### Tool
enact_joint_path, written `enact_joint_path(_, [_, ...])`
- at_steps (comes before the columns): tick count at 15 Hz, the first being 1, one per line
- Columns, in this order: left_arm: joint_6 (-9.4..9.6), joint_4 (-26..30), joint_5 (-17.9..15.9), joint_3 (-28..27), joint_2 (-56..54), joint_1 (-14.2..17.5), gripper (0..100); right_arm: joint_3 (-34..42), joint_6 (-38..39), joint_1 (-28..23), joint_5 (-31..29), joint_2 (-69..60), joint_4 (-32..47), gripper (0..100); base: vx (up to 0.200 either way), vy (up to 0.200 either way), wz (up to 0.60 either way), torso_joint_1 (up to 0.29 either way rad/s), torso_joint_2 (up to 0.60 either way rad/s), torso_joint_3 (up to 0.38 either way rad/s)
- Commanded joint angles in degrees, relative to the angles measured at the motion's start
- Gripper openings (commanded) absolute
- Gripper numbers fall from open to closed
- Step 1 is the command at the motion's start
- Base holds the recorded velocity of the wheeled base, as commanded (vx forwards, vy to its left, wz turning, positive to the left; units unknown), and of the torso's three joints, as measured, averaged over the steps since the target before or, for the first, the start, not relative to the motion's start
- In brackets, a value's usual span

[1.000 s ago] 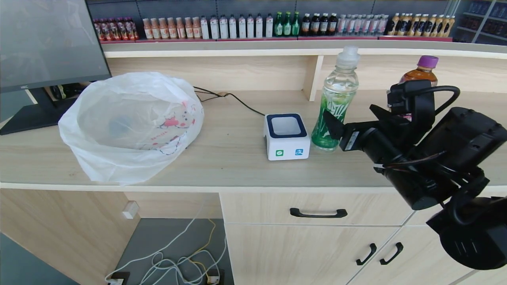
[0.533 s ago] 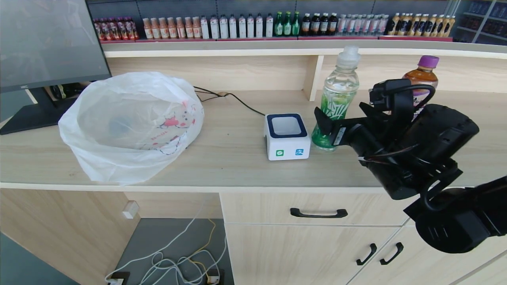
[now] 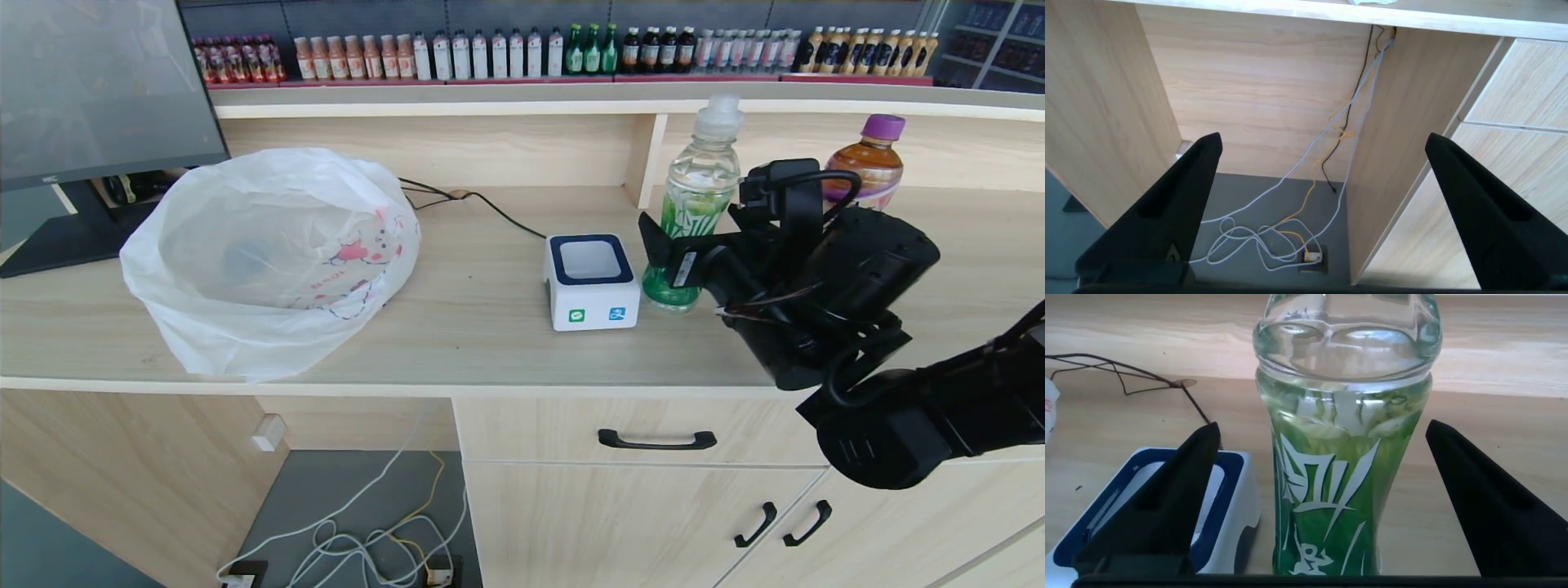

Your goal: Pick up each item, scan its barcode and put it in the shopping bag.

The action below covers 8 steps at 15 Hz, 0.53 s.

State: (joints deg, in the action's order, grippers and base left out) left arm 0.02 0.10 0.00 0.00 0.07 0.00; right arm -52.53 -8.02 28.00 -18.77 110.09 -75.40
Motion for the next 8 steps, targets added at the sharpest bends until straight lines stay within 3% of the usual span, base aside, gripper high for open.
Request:
enact_joint_path(1, [-0.02, -0.01, 0.00, 0.00, 0.01, 0.00, 100, -1.26, -0.06, -0.32, 0.23, 1.44, -0.01, 100, 0.000, 0.000, 0.00, 0.000, 0.00, 0.000])
enact_joint_path(8, [-0.02, -0.01, 0.00, 0.00, 0.01, 0.00, 100, -4.86, -0.59, -1.90, 1.63, 4.96, -0.01, 100, 0.000, 0.000, 0.00, 0.000, 0.00, 0.000])
